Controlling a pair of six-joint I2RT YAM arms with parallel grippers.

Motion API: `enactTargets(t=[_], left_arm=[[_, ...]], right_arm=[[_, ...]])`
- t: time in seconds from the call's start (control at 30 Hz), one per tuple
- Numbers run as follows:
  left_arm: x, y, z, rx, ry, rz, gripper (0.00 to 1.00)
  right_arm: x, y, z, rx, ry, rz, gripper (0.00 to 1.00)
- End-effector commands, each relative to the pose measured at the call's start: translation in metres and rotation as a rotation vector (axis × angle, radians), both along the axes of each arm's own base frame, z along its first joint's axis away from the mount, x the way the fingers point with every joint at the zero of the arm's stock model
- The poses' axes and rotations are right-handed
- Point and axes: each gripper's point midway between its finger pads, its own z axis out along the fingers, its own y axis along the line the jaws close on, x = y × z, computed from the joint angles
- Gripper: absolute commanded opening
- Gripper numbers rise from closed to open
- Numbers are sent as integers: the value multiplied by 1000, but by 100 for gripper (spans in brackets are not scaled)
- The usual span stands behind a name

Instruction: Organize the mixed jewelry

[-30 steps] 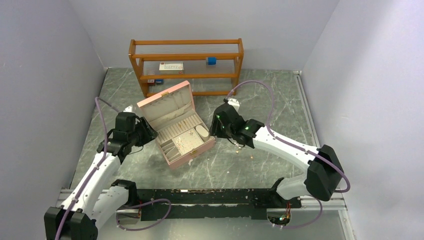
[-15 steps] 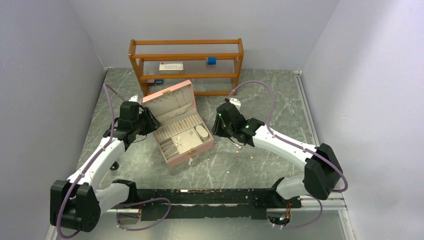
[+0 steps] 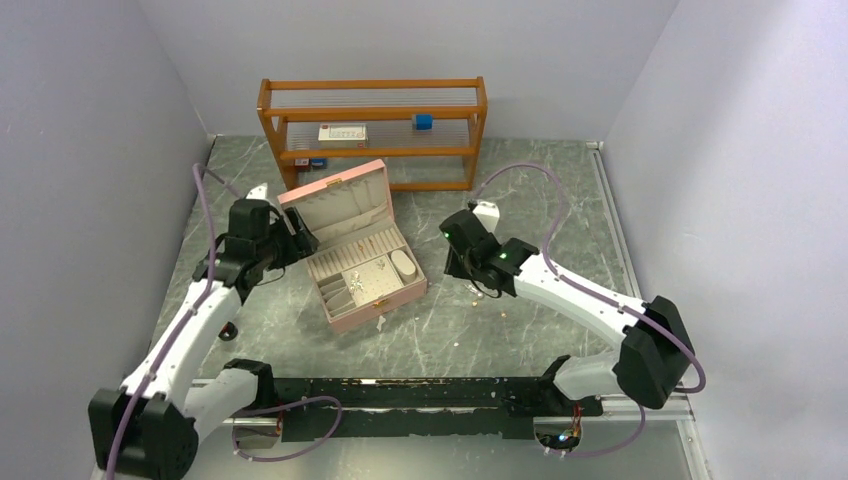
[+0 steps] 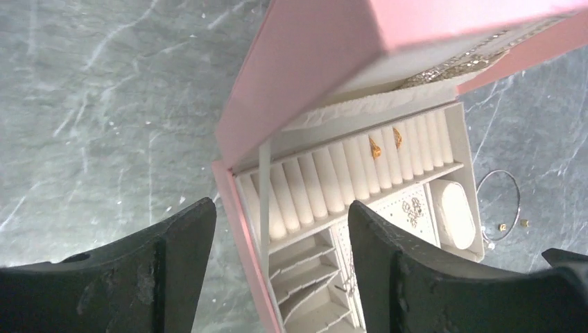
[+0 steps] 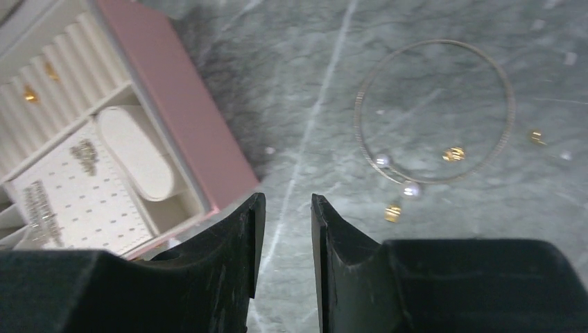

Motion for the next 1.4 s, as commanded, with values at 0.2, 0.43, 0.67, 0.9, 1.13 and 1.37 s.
enactTargets(t=[0.2,0.43,0.67,0.9,1.13,1.37], left_arm=[[-34,28,71,49,-234,72,79],[-31,7,110,8,-389,-62,97],[-32,-29,106,-88,-429,-253,97],[-33,-42,104,-137,-426,-312,92],[-32,-41,97,-130,-402,-304,90],[-33,-41,92,-132,-396,-309,90]], right_arm=[[-30,-96,-44,-194,133,-327,30],[-45,-83,-73,-138,215,-235,30],[-45,-74,-91,-157,261,-170,34],[-39,-69,-100,-175,272,-145,33],[-33,-70,-100,-211,266,-131,25],[-28,-67,-94,-203,248,-114,33]])
